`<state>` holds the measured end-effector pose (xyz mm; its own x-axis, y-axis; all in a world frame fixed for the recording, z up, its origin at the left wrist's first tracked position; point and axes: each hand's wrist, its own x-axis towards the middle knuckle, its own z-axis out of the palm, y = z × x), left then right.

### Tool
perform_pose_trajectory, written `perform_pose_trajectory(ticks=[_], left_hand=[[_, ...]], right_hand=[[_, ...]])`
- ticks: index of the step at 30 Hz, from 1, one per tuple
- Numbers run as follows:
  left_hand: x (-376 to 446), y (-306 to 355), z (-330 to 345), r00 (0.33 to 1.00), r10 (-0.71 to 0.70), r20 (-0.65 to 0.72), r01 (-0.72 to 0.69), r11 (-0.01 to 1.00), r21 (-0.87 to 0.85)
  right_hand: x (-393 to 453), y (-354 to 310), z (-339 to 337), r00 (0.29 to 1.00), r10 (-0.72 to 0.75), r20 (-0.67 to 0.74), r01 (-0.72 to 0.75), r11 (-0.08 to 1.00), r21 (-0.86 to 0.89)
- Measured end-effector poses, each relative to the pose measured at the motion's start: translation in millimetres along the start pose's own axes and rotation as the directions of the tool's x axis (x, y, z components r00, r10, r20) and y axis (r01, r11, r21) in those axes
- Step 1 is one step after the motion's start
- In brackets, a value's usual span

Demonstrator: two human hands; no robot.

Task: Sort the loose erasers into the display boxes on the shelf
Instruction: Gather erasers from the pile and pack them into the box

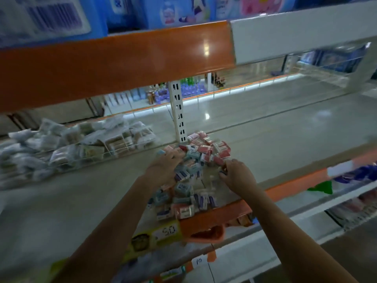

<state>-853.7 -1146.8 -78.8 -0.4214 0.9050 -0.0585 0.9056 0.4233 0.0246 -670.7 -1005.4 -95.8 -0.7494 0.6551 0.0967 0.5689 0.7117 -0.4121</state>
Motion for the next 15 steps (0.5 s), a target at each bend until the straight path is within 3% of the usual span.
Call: perform_pose_trajectory(ticks=[4,6,10,13,15], left_hand=[[-25,9,-6,0.970,-0.154,-0.191,0.113,0.971,-0.211],[-44,18,-8,0.934,-0.242,-0.262,0.118,0.903,-0.414],[-89,28,-8,0.873,-0.439,-0.211,0.046,0.505,-0.862],[-125,31,-10,0.840,-0.514,-0.175,-0.065,0.224,-0.972],[-152,31,-11,0.816,-0.551,-0.175,-0.141,0.103,-0.985]], right_hand=[[-2,-3,-10,0.987,-0.149,-0.059,0.154,0.984,0.088],[-6,-11,-12,0.972,-0.232,-0.045,0.237,0.960,0.147],[-18,-39,-12,0.912,-0.410,0.034,0.388,0.884,0.260],[-30,-66,-12,0.857,-0.513,0.050,0.473,0.822,0.317],[-40,-87,-12,0.830,-0.557,0.026,0.513,0.780,0.358]])
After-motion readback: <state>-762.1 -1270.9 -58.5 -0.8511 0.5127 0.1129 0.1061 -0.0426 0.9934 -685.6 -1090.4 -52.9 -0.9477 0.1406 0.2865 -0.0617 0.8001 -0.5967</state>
